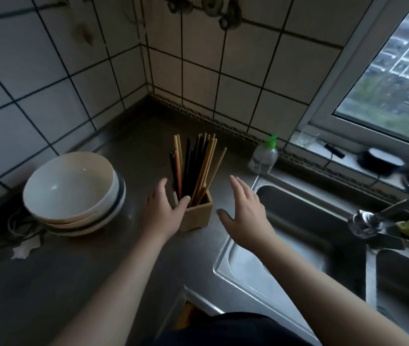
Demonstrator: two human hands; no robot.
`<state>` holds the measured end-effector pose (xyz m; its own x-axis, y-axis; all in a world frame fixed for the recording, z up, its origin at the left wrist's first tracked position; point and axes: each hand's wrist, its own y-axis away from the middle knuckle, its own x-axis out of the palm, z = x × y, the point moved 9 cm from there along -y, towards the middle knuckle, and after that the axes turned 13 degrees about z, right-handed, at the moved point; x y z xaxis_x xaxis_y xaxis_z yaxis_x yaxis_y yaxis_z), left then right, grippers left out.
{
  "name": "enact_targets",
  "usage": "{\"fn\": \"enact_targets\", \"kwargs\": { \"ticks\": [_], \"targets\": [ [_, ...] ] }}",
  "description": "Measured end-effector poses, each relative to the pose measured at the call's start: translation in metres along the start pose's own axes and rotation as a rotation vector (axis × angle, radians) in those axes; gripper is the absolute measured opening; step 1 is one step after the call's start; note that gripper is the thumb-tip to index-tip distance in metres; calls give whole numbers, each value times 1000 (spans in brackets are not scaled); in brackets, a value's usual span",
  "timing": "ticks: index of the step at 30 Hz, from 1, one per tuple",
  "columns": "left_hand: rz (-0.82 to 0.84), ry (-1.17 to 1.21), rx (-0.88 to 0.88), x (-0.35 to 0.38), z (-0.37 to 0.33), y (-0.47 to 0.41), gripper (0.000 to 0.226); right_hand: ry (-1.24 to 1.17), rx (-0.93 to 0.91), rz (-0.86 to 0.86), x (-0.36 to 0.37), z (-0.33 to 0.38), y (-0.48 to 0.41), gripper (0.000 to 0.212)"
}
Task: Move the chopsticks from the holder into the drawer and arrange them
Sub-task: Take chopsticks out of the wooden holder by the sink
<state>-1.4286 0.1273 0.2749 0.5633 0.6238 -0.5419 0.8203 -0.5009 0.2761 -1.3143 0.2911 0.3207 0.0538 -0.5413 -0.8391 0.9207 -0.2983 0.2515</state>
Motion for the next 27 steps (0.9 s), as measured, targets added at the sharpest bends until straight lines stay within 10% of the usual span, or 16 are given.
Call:
{"fn": "enact_targets", "kwargs": {
  "ticks": [5, 9, 27],
  "targets": [
    [95, 241, -51, -10, -17, -41, 48, -507, 145, 89, 11, 6, -53, 77],
    [156, 248, -41, -9, -21, -65, 18, -941, 128, 74, 15, 15, -76, 37],
    [58, 380, 90, 1, -22, -69, 22, -1000, 146, -169, 10, 17, -98, 19]
  ]
}}
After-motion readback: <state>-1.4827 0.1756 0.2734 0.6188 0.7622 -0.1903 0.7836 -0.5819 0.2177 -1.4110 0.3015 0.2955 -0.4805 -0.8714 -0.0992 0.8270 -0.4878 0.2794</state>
